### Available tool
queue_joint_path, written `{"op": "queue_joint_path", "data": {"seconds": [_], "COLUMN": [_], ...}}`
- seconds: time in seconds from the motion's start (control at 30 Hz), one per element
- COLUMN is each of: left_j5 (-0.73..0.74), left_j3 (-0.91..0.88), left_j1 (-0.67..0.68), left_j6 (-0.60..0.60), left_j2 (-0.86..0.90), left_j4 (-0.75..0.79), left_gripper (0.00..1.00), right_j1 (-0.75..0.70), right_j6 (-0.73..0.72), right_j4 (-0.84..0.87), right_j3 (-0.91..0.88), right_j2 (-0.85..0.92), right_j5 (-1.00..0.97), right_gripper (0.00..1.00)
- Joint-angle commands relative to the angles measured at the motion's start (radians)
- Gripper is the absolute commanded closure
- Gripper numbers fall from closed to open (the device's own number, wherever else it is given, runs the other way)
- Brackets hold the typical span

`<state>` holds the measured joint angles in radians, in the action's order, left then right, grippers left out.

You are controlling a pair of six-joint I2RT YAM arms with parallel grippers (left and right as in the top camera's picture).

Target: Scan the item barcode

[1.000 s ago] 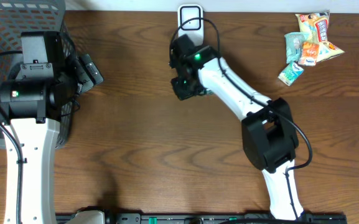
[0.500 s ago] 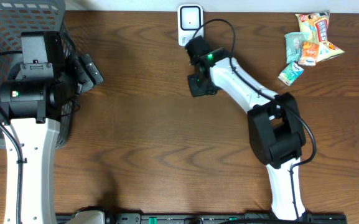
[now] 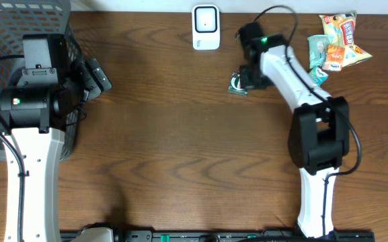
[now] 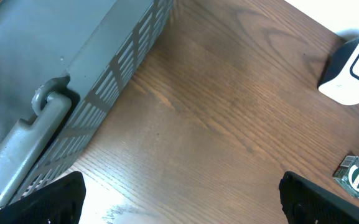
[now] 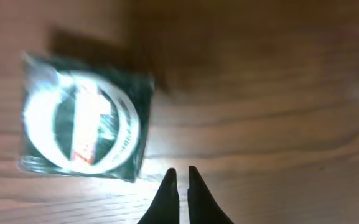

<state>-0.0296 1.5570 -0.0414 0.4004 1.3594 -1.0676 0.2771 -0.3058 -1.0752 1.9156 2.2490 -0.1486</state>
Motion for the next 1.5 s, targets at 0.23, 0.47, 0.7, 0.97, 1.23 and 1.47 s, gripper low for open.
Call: {"op": "queue_joint_path", "data": {"seconds": [0.23,0.47,0.7,0.97,1.23,1.47], "left_j5": [-0.005,-0.005,-0.005,-0.005,-0.005,-0.005], "left_j3": [0.000,0.000,0.000,0.000,0.000,0.000], "left_j1": [-0.004,-0.004,-0.004,-0.004,-0.004,-0.004], "left_j6": [0.009,0.009,0.009,0.009,0.009,0.009], "left_j2": [-0.006,-0.006,-0.006,-0.006,-0.006,-0.006], "left_j4": [-0.002,-0.002,-0.002,-0.002,-0.002,-0.002], "left_gripper": [0.02,0.02,0.03,0.02,0.02,0.02], "right_j1": [0.093,0.150,0.138,0.090,-0.013,-0.043], "right_j6": [0.015,-0.077,-0.094,-0.095,-0.146,-0.030], "right_j4": [0.246,0.290,0.323,0.155,0.013,0.142], "right_j3": [-0.011,-0.085,-0.154,-0.152,-0.136,-0.135], "right_j2": [-0.035,-0.010,0.027,-0.002,-0.084,-0.203], "right_j5": [0.372,0.102,0.042,-0.160,-0.307,0.103], "right_gripper": [0.99,0.98,0.99,0.99,0.99,0.40]}}
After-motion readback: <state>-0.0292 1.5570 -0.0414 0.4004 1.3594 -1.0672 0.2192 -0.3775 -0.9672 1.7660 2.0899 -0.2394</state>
